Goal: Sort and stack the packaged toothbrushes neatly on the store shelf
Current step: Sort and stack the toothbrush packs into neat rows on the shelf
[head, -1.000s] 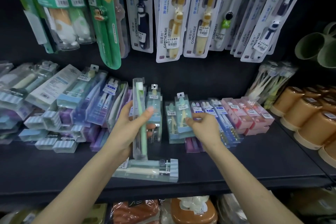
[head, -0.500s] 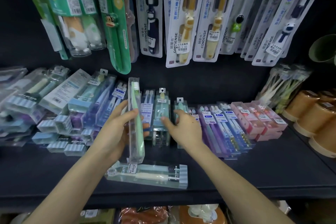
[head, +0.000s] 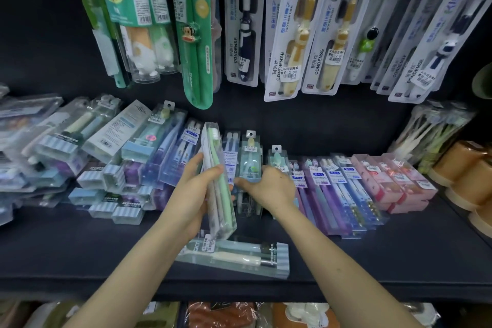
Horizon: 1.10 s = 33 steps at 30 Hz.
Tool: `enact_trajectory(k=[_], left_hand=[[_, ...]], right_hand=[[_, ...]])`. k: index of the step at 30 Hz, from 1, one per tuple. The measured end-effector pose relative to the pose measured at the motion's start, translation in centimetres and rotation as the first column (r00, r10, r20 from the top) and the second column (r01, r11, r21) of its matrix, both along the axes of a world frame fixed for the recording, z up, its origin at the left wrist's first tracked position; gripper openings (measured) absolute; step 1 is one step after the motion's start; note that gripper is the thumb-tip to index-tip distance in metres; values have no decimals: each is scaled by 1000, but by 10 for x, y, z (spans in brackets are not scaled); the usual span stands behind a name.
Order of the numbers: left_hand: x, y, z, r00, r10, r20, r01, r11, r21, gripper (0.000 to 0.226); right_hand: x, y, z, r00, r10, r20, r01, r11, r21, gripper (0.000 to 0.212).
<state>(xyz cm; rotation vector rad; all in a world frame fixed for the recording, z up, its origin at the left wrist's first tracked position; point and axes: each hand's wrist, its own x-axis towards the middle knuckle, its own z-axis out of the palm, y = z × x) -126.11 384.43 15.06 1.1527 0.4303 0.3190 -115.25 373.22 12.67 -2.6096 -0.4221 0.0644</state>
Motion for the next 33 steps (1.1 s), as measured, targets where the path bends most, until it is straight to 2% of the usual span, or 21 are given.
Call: enact_trajectory(k=[5, 9, 11, 13, 16, 19, 21, 23, 24, 25, 26, 27, 29, 33], left_hand=[[-3, 4, 0, 1000, 9, 0, -9, 1000, 4, 37], [-4, 4, 2, 999, 43, -1, -43, 999, -10, 34], [-4, 2, 4, 999, 38, 0, -38, 999, -22, 41], [-4, -4, 7, 1000, 4, -1, -4, 1000, -31, 52], [-7, -17, 11, 998, -61, 34, 63, 997, -48, 63], [-15, -21, 12, 999, 7, 43, -3, 997, -79, 65], [-20, -13, 12, 996, 83, 34, -82, 996, -40, 62], [-26, -2, 13, 992, 129, 18, -129, 992, 0, 58], [-29, 3, 14, 990, 137, 12, -137, 991, 4, 56], [-31, 7, 14, 990, 140, 7, -140, 990, 5, 54], [-33, 10, 15, 990, 143, 3, -143, 990, 10, 53], [-34, 13, 16, 989, 147, 3, -147, 989, 14, 53], [-38, 18, 17, 988, 152, 9, -152, 988, 8, 53], [-44, 25, 16, 990, 141, 29, -141, 990, -1, 53]], right_hand=[[-6, 2, 3, 997, 30, 68, -31, 999, 28, 66], [-23, -8, 15, 997, -70, 42, 56, 959, 279, 48], [-35, -21, 22, 995, -103, 6, 92, 907, 411, 50], [-53, -36, 24, 998, -43, 49, 14, 875, 485, 53], [-82, -52, 24, 981, 156, 119, -195, 834, 515, 52], [-89, -62, 23, 935, 346, 80, -337, 792, 509, 52], [-80, -65, 29, 897, 441, -30, -333, 719, 611, 42], [-65, -62, 27, 928, 367, -58, -248, 728, 640, 25], [-56, -58, 23, 961, 275, -25, -216, 804, 554, 25], [-48, -54, 18, 980, 195, 38, -194, 901, 388, 32], [-42, -49, 11, 979, 157, 127, -179, 965, 189, 42], [-38, -45, 5, 963, 154, 220, -162, 986, 23, 51], [-31, -38, -8, 911, 226, 344, -176, 970, -170, 62], [-22, -34, -22, 857, 373, 355, -240, 900, -365, 68]])
